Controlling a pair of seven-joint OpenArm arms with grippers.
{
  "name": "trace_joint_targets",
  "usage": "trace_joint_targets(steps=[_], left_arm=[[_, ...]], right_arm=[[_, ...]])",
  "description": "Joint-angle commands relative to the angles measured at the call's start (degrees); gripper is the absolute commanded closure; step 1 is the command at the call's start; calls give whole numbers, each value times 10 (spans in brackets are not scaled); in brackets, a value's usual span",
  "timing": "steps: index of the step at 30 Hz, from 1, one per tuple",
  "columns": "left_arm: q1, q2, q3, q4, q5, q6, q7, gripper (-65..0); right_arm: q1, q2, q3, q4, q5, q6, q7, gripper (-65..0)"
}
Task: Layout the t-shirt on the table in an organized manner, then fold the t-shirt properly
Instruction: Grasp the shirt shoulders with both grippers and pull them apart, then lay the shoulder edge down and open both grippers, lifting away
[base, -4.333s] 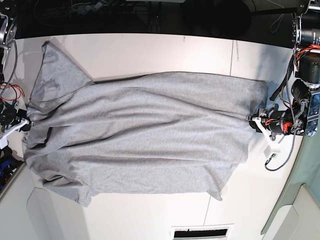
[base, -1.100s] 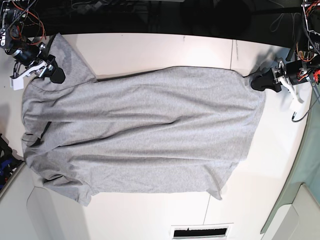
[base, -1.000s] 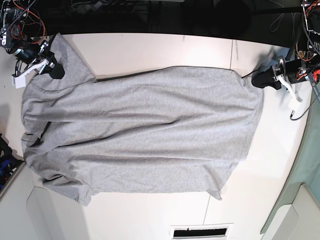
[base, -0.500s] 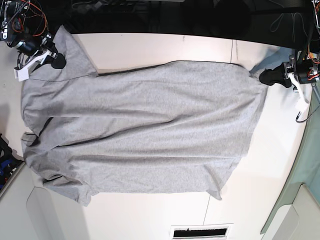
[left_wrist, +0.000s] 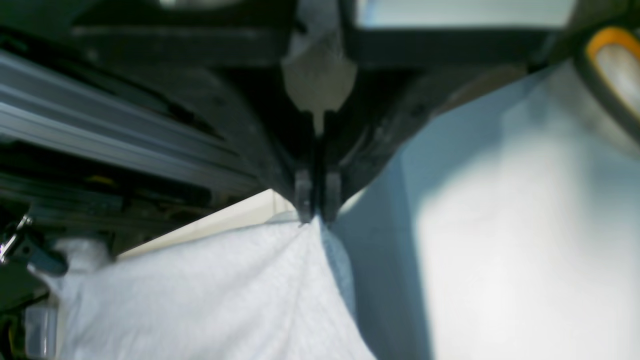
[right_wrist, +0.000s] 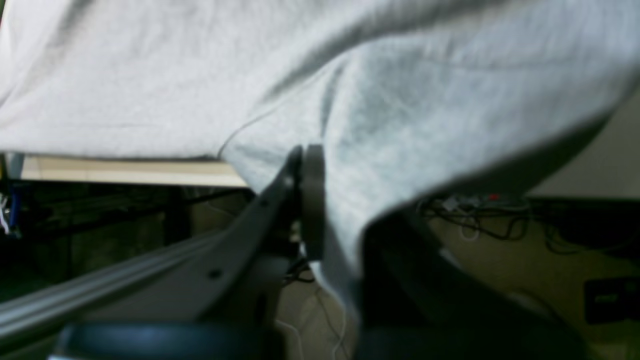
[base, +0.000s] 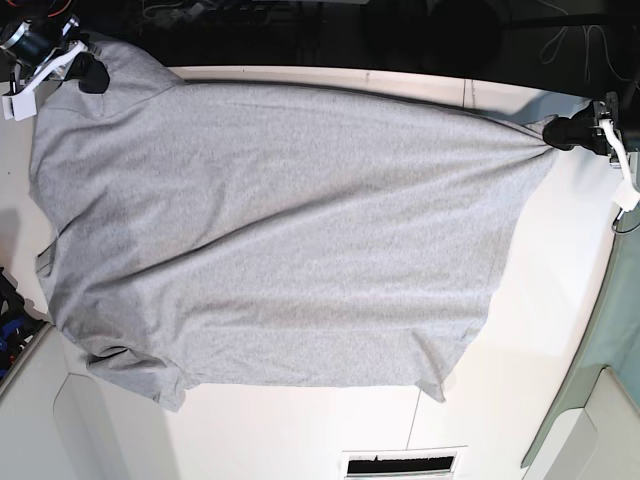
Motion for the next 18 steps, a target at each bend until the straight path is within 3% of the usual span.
trace_joint_targets(steps=[1, 6, 10, 18], left_arm=[[4, -16, -18, 9, -12, -3, -3, 0], [7, -16, -76, 10, -21, -3, -3, 0], [6, -12, -79, 10, -33, -3, -15, 0], [-50, 38, -42, 9, 120, -3, -129, 0]], right_arm=[[-13, 9, 12, 17, 15, 4, 7, 0], [-42, 9, 43, 64, 21, 4, 8, 0], [-32, 9, 69, 91, 20, 4, 20, 0], [98, 10, 45, 60, -15, 4, 21, 0]])
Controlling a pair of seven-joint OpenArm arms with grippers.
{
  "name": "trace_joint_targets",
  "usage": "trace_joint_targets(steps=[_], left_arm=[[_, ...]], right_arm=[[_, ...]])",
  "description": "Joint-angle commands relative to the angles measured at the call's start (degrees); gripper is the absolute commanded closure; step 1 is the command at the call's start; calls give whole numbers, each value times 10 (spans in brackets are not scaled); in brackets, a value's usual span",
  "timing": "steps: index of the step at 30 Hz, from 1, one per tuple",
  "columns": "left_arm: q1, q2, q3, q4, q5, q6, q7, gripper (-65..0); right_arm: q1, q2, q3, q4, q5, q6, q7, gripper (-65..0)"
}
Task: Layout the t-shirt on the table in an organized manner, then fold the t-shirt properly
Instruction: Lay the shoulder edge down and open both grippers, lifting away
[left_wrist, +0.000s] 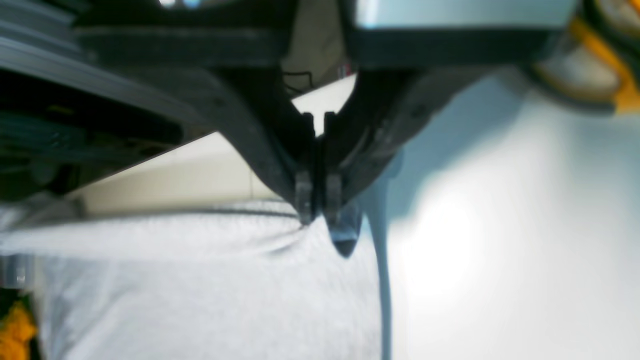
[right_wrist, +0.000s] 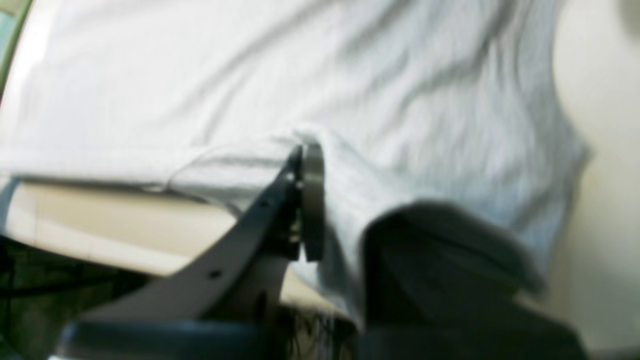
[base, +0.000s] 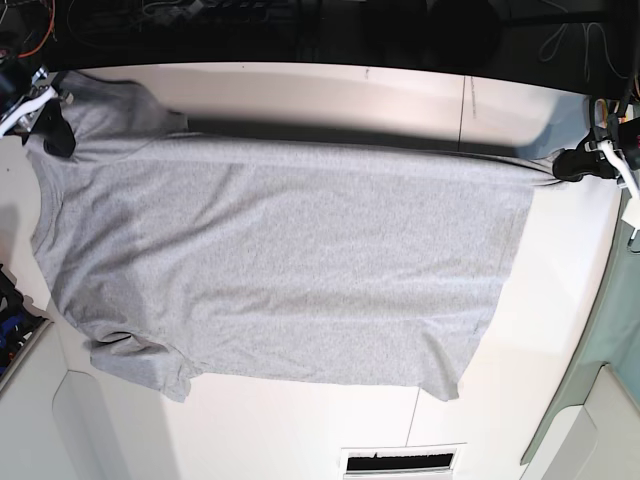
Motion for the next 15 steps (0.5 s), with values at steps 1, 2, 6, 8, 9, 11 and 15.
trace_joint_targets(steps=[1, 2, 6, 8, 9, 11, 15], left_arm=[[-13, -11, 10, 4, 7, -3, -23, 0], [-22, -10, 26, 4, 29, -3, -44, 0], [-68, -3, 69, 3, 113, -3, -97, 0], [-89, -2, 88, 0, 139, -3, -110, 0], [-98, -2, 97, -5, 150, -3, -120, 0], [-117, -2, 112, -21, 171, -3, -141, 0], [-154, 7, 131, -76, 207, -3, -182, 0]], right_arm=[[16, 12, -3, -7, -2, -4, 13, 0], [34, 14, -11, -23, -6, -4, 13, 0], [104, 34, -50, -98, -31, -4, 30, 0], [137, 43, -68, -136, -56, -4, 48, 0], [153, 47, -78, -155, -63, -4, 54, 0], [184, 54, -93, -190, -73, -5, 60, 0], [238, 56, -111, -247, -73, -4, 64, 0]])
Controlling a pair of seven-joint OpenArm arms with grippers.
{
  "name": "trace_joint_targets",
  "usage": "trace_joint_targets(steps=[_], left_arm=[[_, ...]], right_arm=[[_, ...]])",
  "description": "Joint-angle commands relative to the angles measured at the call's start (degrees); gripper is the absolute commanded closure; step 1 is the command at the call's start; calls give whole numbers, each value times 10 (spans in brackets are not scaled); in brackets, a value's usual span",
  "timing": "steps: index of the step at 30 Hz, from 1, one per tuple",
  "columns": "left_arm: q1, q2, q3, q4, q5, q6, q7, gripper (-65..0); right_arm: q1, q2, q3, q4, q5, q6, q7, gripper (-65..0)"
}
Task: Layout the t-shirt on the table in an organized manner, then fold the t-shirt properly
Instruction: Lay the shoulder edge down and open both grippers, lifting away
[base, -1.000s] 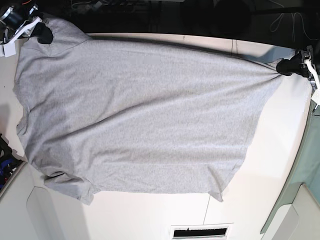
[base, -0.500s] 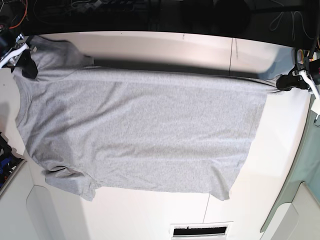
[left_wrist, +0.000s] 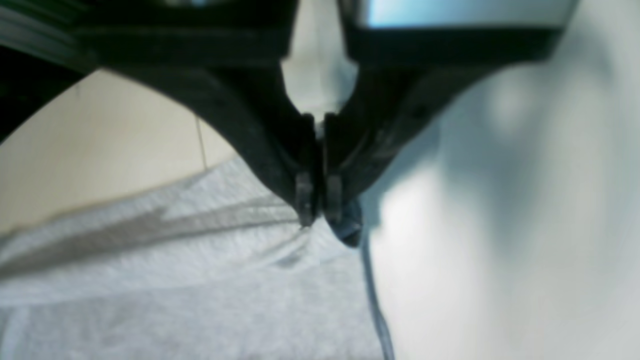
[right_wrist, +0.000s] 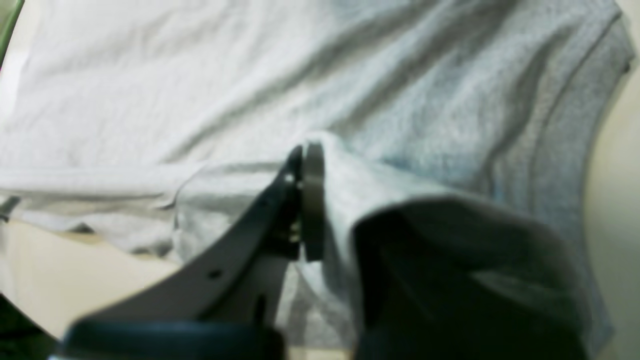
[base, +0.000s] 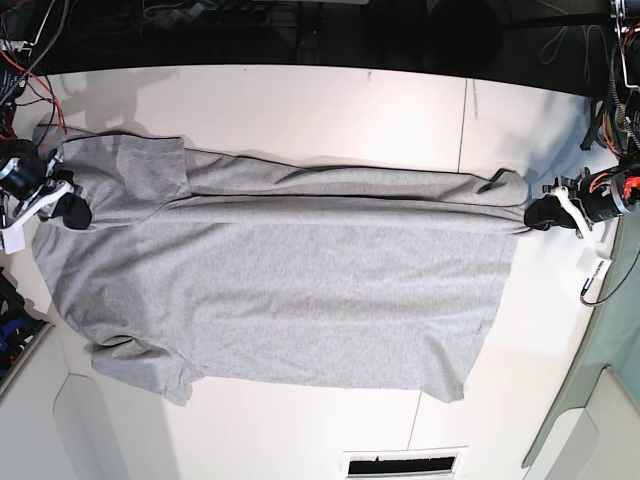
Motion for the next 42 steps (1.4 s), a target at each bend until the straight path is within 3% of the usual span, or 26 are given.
trace_joint_targets(steps=[1, 6, 9, 12, 14, 17, 21, 25, 28, 34, 39, 42], left_arm=[[-20, -11, -3, -6, -2, -3, -21, 0], [-59, -3, -3, -52, 7, -3, -36, -10], [-62, 0, -3, -54, 7, -3, -36, -124], [-62, 3, -3, -54, 2, -3, -35, -232], [-62, 3, -4, -54, -11, -3, -26, -282], [-62, -2, -10, -53, -59, -3, 15, -286], [-48, -15, -49, -49, -154, -3, 98, -286], [-6, -21, -115, -31, -221, -3, 134, -285], [38, -19, -128, -7, -281, -3, 176, -281], [148, 3, -128, 76, -307, -3, 179, -282], [193, 40, -128, 95, -297, -3, 162, -343], [208, 57, -135, 95, -262, -3, 117, -361]], right_arm=[[23, 11, 0, 0, 7, 0, 18, 0], [61, 11, -10, -41, -25, -1, 43, 0], [61, 7, -10, -49, -25, -2, 45, 0], [61, 6, -10, -52, -23, -7, 45, -180], [61, 6, -10, -52, -22, -8, 45, -264], [60, 6, 5, -51, -15, -12, 23, -282], [33, 6, 74, -27, 41, -11, -17, -282], [-15, 10, 156, -4, 53, -11, -19, -282], [-50, 13, 206, -4, 57, -11, -19, -282], [-132, 12, 244, -5, 56, -12, 12, -283], [-158, 5, 244, -8, 38, -19, 43, -404], [-153, 1, 239, -26, 35, -21, 45, -408]])
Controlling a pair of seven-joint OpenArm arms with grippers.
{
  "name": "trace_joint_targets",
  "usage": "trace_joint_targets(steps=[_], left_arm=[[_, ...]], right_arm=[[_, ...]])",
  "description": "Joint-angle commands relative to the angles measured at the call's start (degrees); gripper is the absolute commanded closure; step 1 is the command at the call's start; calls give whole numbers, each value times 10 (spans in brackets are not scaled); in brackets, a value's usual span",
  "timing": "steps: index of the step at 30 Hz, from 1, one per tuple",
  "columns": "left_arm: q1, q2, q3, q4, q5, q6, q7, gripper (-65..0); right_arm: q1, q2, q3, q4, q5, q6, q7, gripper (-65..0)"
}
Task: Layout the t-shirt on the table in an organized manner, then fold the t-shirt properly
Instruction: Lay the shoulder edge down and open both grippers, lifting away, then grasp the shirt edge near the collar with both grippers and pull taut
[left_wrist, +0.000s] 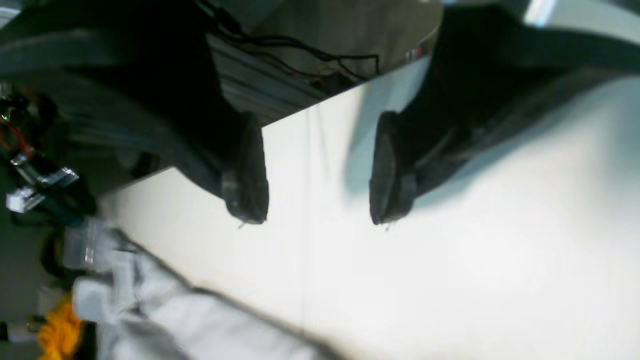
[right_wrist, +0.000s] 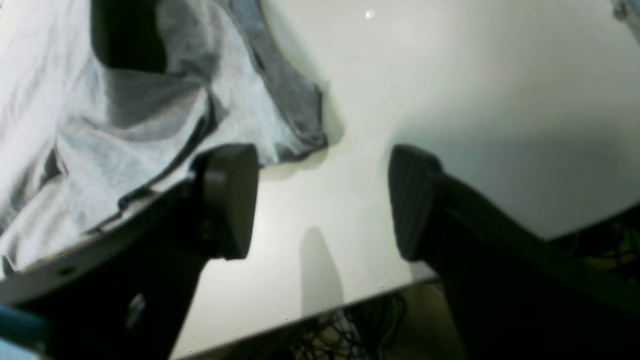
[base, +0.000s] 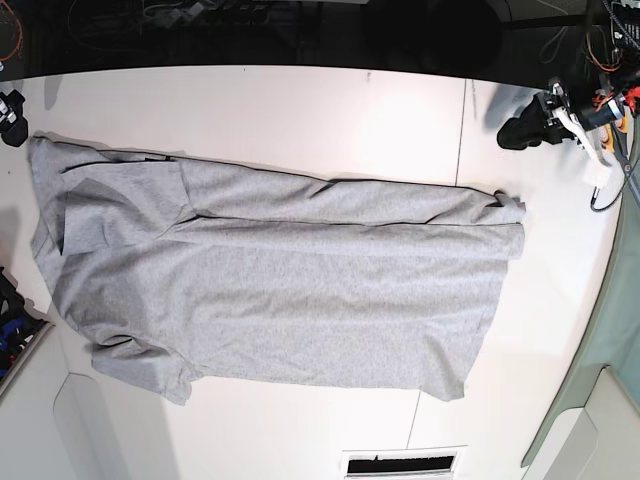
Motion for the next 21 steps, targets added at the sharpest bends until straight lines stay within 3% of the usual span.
trace_joint_targets(steps=[1, 6, 11, 21], left_arm=[[-3, -4, -14, 8, -5, -5, -16, -361], [-16, 30, -67, 6, 40, -5, -37, -361], [-46, 41, -62, -19, 82, -5, -75, -361], [-174, 43, -47, -136, 105, -5, -80, -362]], right_arm=[[6, 11, -2, -6, 6, 2, 7, -408], [42, 10, -20, -66, 8, 2, 11, -408], [64, 8, -22, -90, 24, 3, 11, -408], [80, 8, -67, -91, 26, 3, 8, -408]])
